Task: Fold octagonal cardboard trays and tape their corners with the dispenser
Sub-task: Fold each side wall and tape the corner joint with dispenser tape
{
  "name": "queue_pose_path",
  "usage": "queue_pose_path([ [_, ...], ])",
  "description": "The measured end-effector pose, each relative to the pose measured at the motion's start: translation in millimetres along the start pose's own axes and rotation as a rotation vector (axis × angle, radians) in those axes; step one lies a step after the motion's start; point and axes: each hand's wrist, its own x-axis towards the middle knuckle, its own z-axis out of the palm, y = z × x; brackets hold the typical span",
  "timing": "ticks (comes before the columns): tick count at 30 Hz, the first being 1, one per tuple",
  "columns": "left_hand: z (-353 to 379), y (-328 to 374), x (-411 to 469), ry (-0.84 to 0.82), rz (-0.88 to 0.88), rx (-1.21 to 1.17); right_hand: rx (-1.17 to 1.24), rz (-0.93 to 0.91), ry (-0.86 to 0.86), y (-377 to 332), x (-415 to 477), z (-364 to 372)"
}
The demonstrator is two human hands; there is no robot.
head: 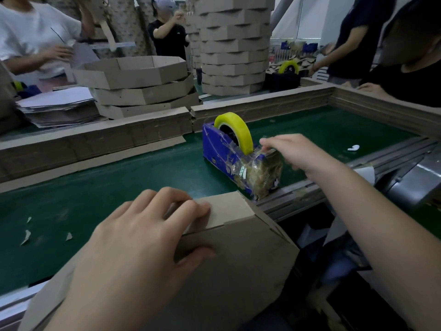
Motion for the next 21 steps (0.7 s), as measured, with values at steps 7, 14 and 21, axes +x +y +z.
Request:
queue_pose_path([
  [7, 1.2, -3.5, -1.8, 0.011, -0.017, -0.011, 0.43, 0.159, -0.006, -3.1, -1.9, 0.1],
  [14, 2.1, -6.7, -2.3, 0.019, -0.019, -0.028, 0.786, 0.119, 0.143, 16.2, -6.3, 14.4],
  [21, 3.5, -8.9, -2.2, 0.008, -0.035, -0.029, 1.058, -0.057, 0.224, 34.3, -11.5, 25.4],
])
